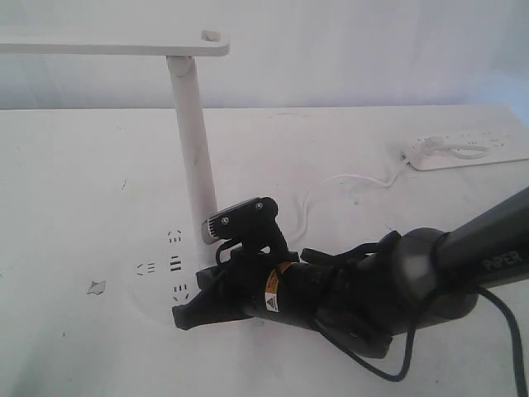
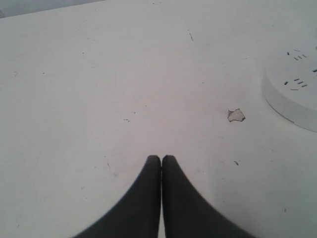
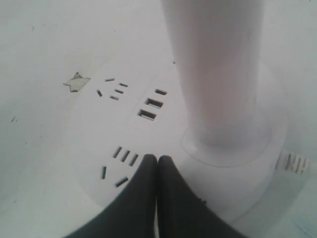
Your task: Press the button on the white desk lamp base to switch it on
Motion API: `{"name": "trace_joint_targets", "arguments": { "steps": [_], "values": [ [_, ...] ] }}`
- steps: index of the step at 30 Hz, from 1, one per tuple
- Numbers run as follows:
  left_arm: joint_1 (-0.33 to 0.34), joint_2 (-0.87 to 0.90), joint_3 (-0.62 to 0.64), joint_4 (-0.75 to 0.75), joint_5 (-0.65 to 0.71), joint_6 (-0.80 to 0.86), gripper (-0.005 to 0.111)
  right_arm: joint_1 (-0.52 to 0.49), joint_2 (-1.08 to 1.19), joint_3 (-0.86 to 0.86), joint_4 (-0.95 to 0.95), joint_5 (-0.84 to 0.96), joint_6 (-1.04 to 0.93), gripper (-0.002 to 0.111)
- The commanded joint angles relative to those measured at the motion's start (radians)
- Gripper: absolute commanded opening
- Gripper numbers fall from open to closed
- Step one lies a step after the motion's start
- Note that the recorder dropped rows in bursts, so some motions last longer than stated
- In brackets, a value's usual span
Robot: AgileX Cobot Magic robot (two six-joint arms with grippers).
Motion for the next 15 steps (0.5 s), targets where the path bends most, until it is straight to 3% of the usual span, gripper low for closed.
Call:
{"name": "trace_joint_targets", "arguments": {
  "steps": [1,15],
  "values": [
    [0.0,-0.003,0.002,-0.001,0.0,0.0,0.0,0.001,0.0,-0.002,0.002,0.007,0.008,0.0],
    [0.0,-0.003,0.002,-0.001,0.0,0.0,0.0,0.001,0.009,-0.002,0.091,0.03,-0.018,0.0]
  ]
}}
